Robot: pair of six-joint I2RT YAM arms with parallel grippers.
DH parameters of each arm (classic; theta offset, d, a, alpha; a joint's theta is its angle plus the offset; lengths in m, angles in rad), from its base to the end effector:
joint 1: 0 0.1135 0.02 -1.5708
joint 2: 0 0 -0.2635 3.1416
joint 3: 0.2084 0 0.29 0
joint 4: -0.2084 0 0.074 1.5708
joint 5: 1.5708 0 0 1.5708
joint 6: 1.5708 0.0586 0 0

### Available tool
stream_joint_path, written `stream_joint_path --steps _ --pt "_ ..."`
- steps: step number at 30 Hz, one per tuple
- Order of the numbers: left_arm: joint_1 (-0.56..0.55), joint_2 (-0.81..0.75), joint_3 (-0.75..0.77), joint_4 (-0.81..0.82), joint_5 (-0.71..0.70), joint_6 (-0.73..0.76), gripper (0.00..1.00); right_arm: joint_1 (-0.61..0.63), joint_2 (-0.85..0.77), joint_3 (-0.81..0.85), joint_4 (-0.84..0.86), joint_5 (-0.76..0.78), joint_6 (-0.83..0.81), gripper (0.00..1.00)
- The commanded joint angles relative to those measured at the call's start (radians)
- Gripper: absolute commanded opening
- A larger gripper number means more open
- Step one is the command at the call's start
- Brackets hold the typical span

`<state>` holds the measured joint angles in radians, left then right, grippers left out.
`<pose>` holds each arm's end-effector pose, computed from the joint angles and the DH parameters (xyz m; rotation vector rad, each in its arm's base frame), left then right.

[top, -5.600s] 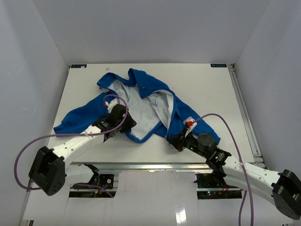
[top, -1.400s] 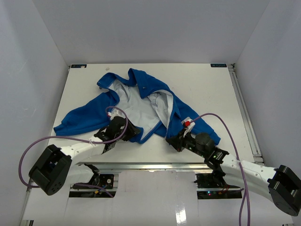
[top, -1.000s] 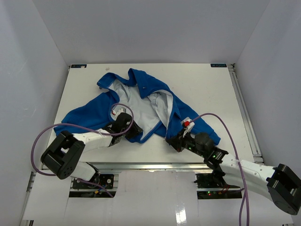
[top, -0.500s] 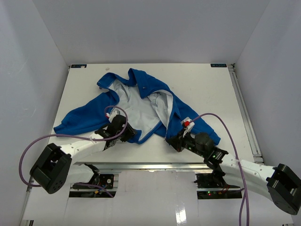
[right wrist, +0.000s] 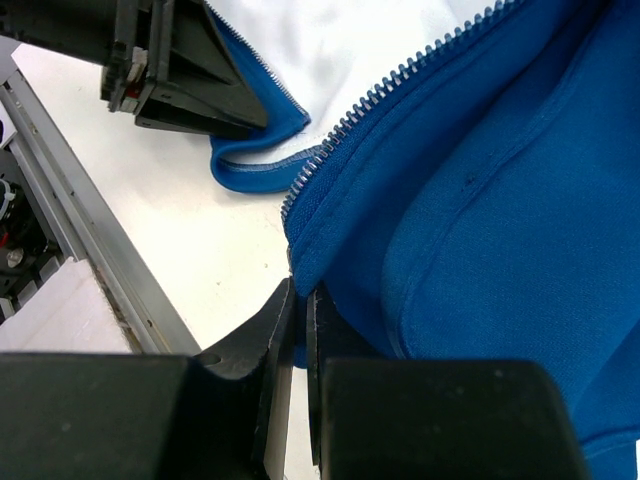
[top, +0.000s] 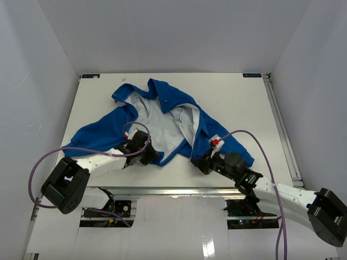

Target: Zip up the jacket

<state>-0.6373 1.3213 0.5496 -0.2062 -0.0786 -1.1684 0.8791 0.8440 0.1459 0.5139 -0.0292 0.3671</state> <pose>0.2231 -0.1594 0.1042 -0.7280 2.5552 -0.5724 0.1461 0.1791 0.1497 -0.4901 1.7840 0.9189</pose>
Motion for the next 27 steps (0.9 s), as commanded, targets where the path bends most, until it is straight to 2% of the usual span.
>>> stream_joint_path --steps 1,4,5,7,10,14,18,22,27 --pt "-0.004 0.096 0.061 -0.013 0.055 -0.024 0.46 0.004 -0.012 0.002 0.052 0.004 0.003 0.08" --pt "-0.004 0.182 0.091 -0.042 0.056 -0.045 0.41 0.004 -0.023 0.003 0.045 0.005 0.002 0.08" --pt "-0.004 0.205 0.096 -0.057 0.051 -0.053 0.36 0.004 -0.027 0.003 0.043 0.005 0.002 0.08" --pt "-0.004 0.234 0.089 -0.064 0.051 -0.065 0.19 0.004 -0.035 0.001 0.043 0.006 0.002 0.08" --pt "-0.004 0.239 0.081 -0.067 0.044 -0.055 0.00 0.004 -0.036 0.004 0.040 0.005 0.001 0.08" --pt "-0.004 0.141 0.067 -0.124 -0.031 -0.017 0.00 0.004 -0.041 0.012 0.032 0.000 0.003 0.08" --pt "-0.004 -0.073 0.019 -0.237 -0.176 -0.033 0.00 0.004 -0.040 0.019 0.026 -0.001 0.005 0.09" --pt "-0.002 -0.251 -0.055 -0.254 -0.195 -0.039 0.00 0.007 -0.024 0.030 0.029 -0.006 0.010 0.09" --pt "-0.002 -0.261 -0.041 -0.255 -0.065 -0.022 0.34 0.008 -0.015 0.037 0.028 -0.007 0.016 0.08"
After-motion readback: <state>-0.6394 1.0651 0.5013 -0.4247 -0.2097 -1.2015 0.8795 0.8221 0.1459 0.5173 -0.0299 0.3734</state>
